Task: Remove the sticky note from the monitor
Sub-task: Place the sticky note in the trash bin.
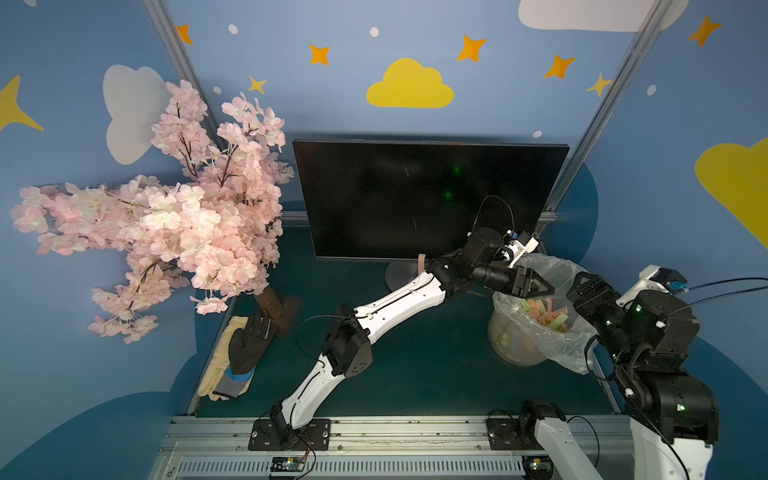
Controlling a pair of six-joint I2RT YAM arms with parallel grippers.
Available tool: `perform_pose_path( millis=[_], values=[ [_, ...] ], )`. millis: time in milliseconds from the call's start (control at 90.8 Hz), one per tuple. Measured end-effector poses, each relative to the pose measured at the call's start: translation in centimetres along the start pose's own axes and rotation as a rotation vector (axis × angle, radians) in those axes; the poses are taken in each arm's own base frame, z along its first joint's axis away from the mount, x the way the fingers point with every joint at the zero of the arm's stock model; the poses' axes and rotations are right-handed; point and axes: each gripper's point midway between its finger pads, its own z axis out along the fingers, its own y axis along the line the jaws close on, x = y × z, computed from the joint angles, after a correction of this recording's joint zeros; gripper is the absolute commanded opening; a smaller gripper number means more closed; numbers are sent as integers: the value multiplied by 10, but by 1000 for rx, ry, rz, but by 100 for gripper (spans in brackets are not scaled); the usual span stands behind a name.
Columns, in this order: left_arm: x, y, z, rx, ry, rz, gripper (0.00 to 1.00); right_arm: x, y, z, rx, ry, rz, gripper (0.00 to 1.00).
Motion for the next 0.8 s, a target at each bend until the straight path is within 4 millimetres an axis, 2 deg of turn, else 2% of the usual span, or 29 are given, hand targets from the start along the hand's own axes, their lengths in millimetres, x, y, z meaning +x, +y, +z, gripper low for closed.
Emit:
perform_pose_path(
  millis=[275,463,573,727,804],
  values=[
    [-12,-18,-5,26,-28,69,76,-3,0,-2,3,-9,1,79],
    [-17,-18,-15,-2,-31,94,81,-10,3,-8,-12,-30,6,79],
    [-23,-22,-32,-27,-47,115,84,-9,5,-8,-22,-23,5,81],
    [-30,-33,-70,-70,-86,151,91,-7,13,-3,-52,-2,-1,84],
    [-29,-36,-91,-93,-110,159,100,-4,20,1,-78,23,-7,84]
  ],
)
